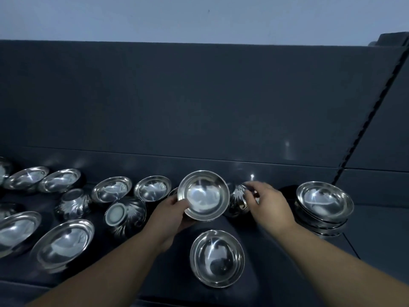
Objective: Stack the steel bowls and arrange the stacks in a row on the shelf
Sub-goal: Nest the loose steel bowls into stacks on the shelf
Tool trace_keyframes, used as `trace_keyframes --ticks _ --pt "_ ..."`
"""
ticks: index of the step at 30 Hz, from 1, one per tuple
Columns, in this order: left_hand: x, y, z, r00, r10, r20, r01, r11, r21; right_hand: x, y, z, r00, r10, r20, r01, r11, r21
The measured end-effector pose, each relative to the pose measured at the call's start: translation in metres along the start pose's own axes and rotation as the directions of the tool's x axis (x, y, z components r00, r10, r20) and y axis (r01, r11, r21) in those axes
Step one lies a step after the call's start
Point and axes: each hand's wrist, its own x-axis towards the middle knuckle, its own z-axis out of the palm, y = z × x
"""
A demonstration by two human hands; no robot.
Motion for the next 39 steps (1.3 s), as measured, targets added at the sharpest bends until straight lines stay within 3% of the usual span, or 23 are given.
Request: trace_keyframes --ticks 4,7,12,20,34,39 --pt "0.007 -0.011 -0.006 0.992 -0.072 -0.108 0.065 0.995 -0.071 0.005 0.021 0.011 0.930 -0.046 0.365 0.146 0.957 -0.252" --pt "0.009 -0.017 -0.009 0.988 -0.089 -0.127 0.082 0.995 -0.059 0.009 0.024 0.020 0.886 -0.122 0.447 0.304 0.882 -0.361" --pt "0.008 -0.025 -0.013 0.987 -0.098 -0.131 0.095 0.995 -0.033 0.019 0.027 0.027 0.856 -0.190 0.481 0.427 0.785 -0.450" --pt "0.007 -0.029 -0.025 0.985 -0.078 -0.154 0.077 0.997 -0.012 0.025 0.014 0.031 0.861 -0.193 0.471 0.421 0.789 -0.447" --pt "-0.001 -0.032 -0.044 0.988 -0.070 -0.140 0.070 0.998 -0.003 0.047 -0.014 0.041 0.902 -0.066 0.428 0.312 0.783 -0.537" --pt "-0.004 -0.028 -0.050 0.991 -0.051 -0.121 0.051 0.999 -0.006 0.057 -0.032 0.034 0.938 -0.074 0.337 0.247 0.826 -0.507"
